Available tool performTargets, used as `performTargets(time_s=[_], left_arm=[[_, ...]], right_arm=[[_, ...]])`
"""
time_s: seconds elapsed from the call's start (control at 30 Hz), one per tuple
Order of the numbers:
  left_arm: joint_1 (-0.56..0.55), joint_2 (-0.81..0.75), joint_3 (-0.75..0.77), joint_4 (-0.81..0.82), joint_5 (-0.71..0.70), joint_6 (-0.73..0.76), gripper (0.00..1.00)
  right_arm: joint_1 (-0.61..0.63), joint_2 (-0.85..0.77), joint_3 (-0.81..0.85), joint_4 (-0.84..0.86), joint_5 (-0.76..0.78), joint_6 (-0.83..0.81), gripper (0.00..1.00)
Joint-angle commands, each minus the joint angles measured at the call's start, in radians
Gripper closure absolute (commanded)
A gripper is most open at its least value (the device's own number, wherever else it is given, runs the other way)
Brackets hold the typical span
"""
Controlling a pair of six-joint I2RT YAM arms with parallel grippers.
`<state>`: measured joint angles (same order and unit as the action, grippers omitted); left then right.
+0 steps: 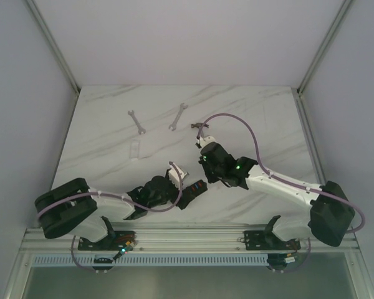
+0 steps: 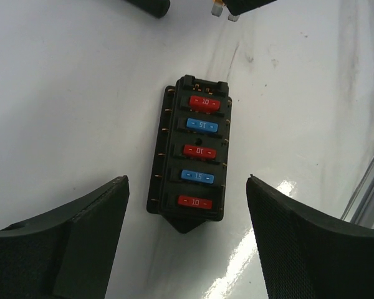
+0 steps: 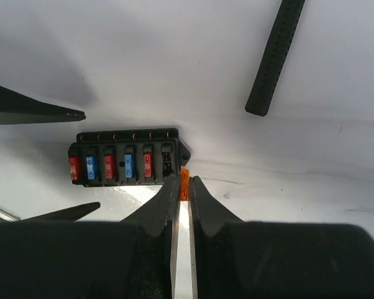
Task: Snap on the fuse box
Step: Install the fuse at the fuse box base.
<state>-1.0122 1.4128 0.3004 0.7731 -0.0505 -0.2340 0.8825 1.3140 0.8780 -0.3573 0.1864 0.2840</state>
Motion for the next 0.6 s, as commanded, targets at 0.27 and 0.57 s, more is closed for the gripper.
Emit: performTargets(time_s=[0.27, 0.57], left_arm=[[-0.008, 0.08, 0.035, 0.022, -0.018, 0.016, 0.29], [-0.008, 0.083, 0.045, -0.024, -0.032, 0.053, 0.38]], right_arm=[[0.02, 0.047, -0.003, 0.017, 0.019, 0.011, 1.0], [0.044, 0.08, -0.019, 0.018, 0.045, 0.011, 1.0]])
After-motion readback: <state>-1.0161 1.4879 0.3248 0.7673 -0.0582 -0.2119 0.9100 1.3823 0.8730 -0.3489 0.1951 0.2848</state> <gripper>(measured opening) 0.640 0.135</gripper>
